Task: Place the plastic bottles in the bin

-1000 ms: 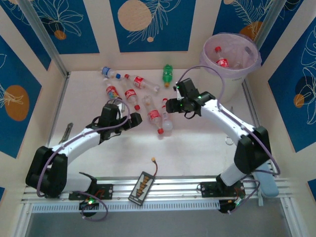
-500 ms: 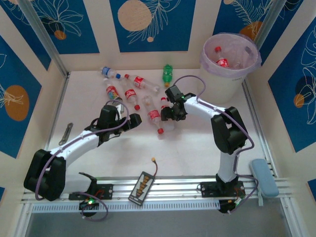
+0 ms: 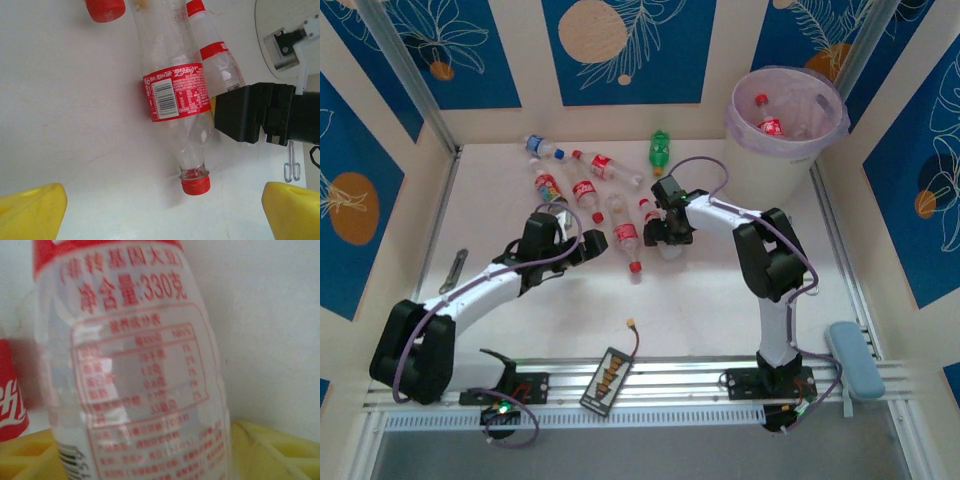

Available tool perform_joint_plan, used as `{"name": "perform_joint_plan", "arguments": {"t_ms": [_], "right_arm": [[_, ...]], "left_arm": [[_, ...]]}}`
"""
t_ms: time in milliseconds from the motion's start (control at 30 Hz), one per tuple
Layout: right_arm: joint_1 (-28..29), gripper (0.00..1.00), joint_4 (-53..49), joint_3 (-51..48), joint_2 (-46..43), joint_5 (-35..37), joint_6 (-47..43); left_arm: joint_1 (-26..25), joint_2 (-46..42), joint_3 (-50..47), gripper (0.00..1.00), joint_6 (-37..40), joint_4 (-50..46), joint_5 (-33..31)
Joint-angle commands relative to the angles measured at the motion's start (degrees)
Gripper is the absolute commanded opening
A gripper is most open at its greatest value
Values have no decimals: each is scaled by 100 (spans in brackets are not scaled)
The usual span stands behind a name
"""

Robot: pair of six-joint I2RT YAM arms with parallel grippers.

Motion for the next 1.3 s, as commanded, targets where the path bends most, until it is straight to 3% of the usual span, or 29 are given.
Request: {"name": "perform_joint_plan", "arguments": {"t_ms": [0,333,967,1267], "right_arm": [[-21,75,128,56,177,-79,-14],[-95,81,341,173,457,-200,-134],[-152,54,193,220,-72,-234,-357],[-123,53,-159,291,-790,-104,-616]], "left_arm": [[66,48,-93,100,-58,180,152],[61,91,-111,100,-48,235,141],[74,156,-8,100,-15,211,188],[75,291,92,100,-9,264,228]]}}
